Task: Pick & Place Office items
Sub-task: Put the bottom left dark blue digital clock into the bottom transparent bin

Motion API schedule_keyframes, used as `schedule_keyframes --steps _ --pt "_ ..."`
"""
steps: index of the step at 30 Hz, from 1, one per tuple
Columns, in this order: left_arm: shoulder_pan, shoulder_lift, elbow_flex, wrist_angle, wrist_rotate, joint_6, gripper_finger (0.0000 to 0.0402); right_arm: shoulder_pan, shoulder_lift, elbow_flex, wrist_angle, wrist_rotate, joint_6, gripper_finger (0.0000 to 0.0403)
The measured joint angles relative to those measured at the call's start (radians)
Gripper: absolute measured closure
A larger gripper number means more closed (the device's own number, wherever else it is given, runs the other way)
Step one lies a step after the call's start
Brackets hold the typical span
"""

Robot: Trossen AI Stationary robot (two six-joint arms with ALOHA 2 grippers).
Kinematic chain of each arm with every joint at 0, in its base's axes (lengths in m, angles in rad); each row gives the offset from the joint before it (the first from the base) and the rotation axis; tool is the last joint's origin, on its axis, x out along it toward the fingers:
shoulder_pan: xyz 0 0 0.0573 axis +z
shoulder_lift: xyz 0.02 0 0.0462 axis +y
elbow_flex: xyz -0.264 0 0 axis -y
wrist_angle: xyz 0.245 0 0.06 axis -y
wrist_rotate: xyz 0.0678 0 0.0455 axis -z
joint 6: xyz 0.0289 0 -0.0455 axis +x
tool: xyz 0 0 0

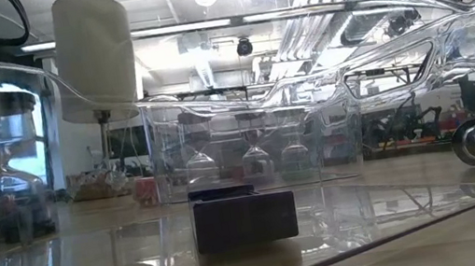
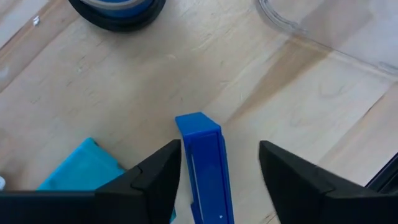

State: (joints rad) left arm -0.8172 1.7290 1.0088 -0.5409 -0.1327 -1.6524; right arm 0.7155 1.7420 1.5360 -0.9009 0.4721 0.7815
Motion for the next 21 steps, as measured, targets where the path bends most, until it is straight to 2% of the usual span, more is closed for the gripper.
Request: schedule_keyframes --steps 15,21 --pt "0.003 0.001 -0.001 0.000 0.004 0.002 0.0352 0.000 0.000 0.000 0.000 0.000 0.000 0.0117" --pt "0.003 -0.012 0.001 -0.002 0.005 0.019 0.0357 0.000 0.000 0.000 0.000 0.000 0.000 0.0117"
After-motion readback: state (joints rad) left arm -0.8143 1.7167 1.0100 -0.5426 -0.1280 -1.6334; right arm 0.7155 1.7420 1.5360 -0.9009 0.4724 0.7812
